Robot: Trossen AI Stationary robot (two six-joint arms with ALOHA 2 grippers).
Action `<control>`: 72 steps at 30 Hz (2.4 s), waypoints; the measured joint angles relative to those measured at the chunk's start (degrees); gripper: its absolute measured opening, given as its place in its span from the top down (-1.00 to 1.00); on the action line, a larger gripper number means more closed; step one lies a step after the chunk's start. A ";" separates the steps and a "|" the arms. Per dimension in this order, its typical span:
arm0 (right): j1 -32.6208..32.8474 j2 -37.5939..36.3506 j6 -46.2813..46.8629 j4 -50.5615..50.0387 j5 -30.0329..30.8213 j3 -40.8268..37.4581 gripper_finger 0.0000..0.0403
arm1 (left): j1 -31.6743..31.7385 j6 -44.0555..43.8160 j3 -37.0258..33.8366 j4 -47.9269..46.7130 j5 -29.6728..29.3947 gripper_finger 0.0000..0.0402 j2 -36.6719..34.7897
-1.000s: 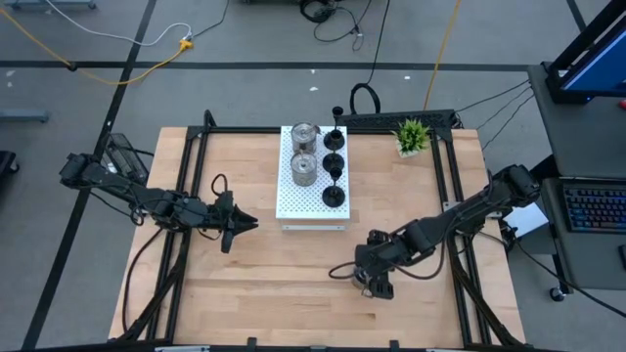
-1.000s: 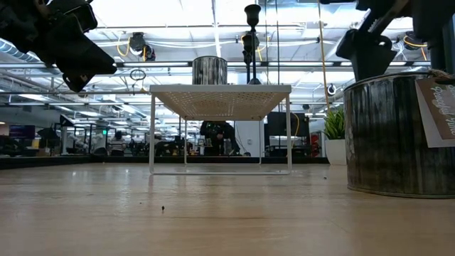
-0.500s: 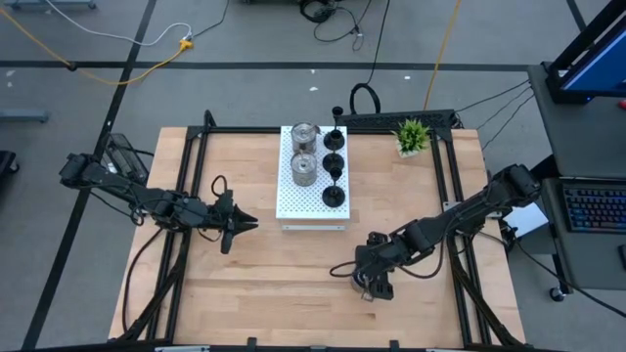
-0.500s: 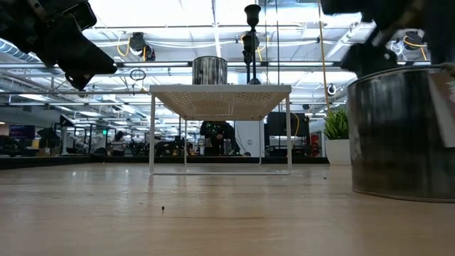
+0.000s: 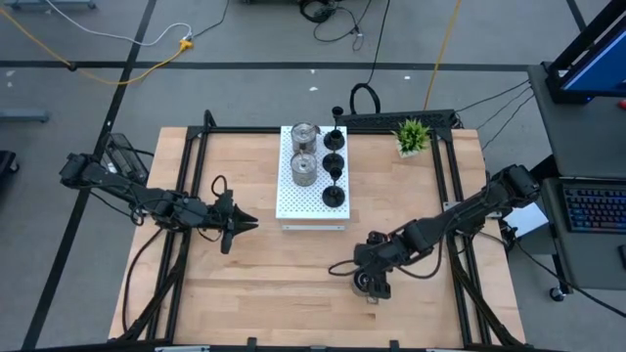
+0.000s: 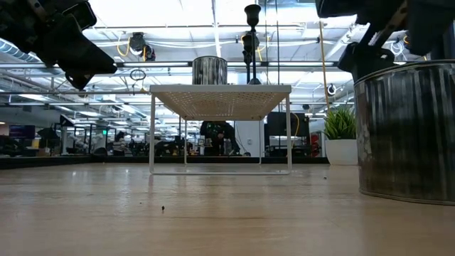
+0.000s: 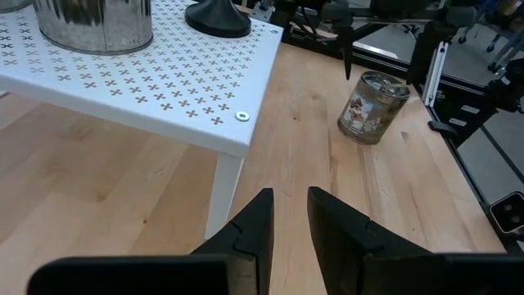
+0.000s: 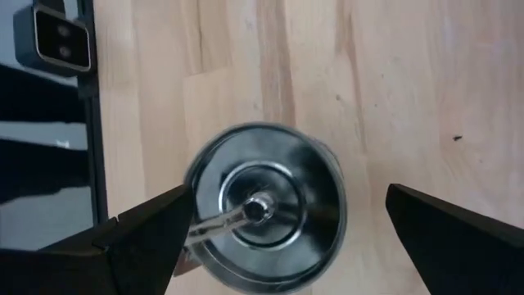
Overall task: Pick & Place candle stick holders
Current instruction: Put the silver scented candle on the shelf aligned with the other silver scented candle
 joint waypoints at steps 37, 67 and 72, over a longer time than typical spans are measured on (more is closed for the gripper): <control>-1.22 -0.66 -1.02 3.54 -3.15 0.04 -0.97 | -0.02 -0.55 0.00 0.11 0.01 0.60 -0.01; -5.38 -0.61 -3.69 3.73 -8.58 0.04 -0.99 | -0.02 -0.52 0.00 0.09 0.01 0.60 0.00; -5.61 -0.61 -3.72 3.81 -8.94 0.04 -0.99 | -0.01 -0.52 0.00 0.09 0.01 0.60 0.00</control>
